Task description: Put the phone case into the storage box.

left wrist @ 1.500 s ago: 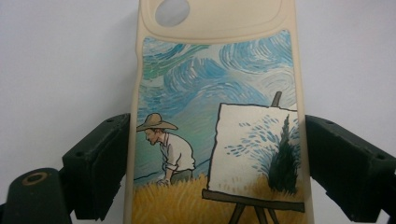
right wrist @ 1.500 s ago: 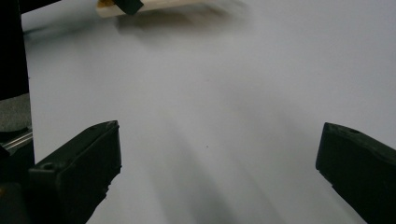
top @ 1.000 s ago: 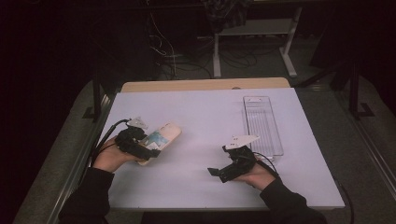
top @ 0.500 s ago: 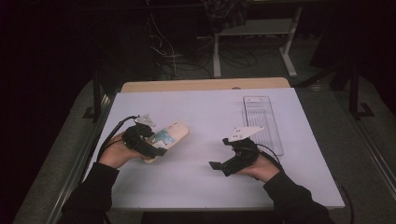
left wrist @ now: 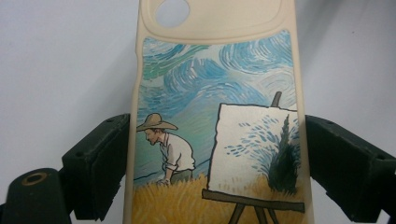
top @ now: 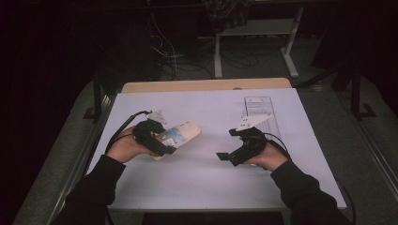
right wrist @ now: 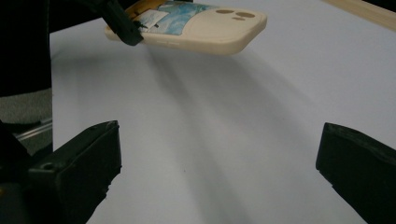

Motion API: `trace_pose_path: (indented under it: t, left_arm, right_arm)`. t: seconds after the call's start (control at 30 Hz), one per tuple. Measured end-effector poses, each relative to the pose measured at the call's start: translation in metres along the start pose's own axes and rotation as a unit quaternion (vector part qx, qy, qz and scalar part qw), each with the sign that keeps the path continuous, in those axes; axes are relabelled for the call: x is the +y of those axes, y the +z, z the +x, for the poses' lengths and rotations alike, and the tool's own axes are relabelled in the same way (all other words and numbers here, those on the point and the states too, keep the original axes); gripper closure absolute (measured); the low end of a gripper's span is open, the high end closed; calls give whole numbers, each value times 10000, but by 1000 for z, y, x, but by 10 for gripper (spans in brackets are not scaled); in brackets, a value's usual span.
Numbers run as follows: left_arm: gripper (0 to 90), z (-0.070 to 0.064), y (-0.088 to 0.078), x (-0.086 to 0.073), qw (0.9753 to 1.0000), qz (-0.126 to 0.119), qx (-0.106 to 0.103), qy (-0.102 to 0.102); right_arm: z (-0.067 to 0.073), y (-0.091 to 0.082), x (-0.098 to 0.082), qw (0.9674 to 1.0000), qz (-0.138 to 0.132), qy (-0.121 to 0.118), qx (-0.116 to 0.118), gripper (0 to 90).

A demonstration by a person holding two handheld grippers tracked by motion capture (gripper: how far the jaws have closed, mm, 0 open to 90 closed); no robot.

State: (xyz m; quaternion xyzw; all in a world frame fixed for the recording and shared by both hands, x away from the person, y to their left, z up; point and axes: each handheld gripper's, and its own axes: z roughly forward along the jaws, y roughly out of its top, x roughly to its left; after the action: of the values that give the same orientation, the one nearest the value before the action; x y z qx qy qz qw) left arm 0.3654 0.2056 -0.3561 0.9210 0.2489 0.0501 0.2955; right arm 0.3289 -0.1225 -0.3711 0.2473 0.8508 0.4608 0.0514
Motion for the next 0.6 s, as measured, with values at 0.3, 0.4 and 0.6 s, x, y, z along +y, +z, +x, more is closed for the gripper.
trace_pose_path:
  t: [0.3,0.4,0.6]
  left_arm:
    - [112,1,-2,11,9996,-99,-179,186]
    - [111,0,-3,14,9995,-61,-180,251]
    - [111,3,-1,20,9983,18,-282,514]
  right_arm:
    - [-9,-2,10,9995,255,-184,103,0]
    - [-12,-1,14,9991,327,-248,113,0]
    - [-21,1,23,9976,467,-494,116,0]
